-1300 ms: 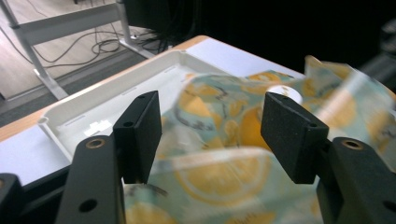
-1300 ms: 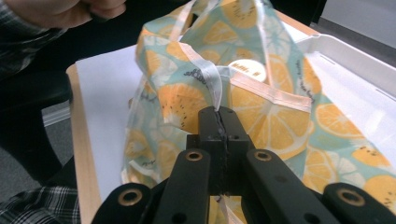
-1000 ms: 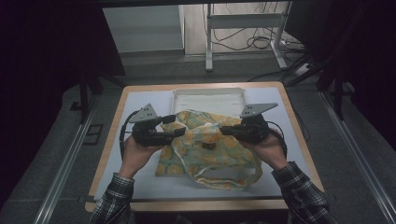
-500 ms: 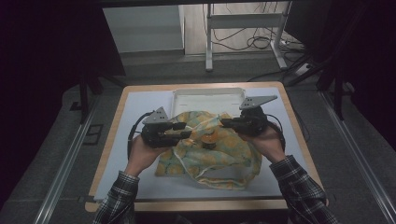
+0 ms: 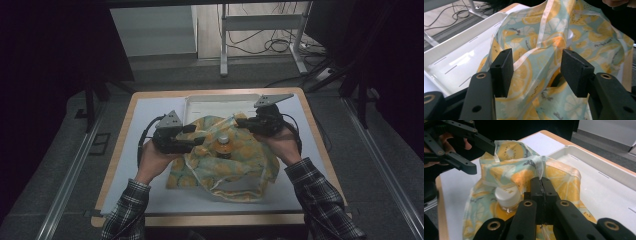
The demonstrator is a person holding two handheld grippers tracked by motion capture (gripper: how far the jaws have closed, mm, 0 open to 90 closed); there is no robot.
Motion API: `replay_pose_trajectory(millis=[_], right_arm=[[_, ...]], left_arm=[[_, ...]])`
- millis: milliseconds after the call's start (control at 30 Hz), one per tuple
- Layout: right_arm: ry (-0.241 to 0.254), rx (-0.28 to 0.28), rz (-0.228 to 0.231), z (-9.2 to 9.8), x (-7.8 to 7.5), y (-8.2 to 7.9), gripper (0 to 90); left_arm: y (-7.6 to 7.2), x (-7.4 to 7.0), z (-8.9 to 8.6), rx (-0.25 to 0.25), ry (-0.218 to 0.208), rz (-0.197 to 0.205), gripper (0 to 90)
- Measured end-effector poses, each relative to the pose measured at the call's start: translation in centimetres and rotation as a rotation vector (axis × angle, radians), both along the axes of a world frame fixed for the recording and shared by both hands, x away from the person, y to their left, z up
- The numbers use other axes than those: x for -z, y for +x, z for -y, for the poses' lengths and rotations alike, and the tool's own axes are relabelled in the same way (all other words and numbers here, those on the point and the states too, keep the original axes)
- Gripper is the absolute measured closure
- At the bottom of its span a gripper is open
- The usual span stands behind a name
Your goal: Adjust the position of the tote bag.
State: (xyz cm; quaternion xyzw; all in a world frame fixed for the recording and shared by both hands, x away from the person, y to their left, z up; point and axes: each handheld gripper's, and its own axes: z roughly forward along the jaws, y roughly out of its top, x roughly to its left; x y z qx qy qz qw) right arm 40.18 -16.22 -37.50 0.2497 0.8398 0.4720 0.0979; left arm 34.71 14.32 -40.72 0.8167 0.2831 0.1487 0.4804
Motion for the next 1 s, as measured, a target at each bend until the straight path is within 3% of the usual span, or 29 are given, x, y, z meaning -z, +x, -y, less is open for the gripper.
replay_pose_trajectory(millis=[300,1000], right_arm=[[-0.021,0.044,-0.022,-0.4,0.8,1.6,89.6],[-0.097,0.112,-0.045,-0.7,3.4,3.8,89.5]], left_arm=[[1.2,1.0,0.2,-0.058,0.042,-0.010,42.0],[2.7,2.5,0.1,-0.125,0.062,-0.024,45.4]])
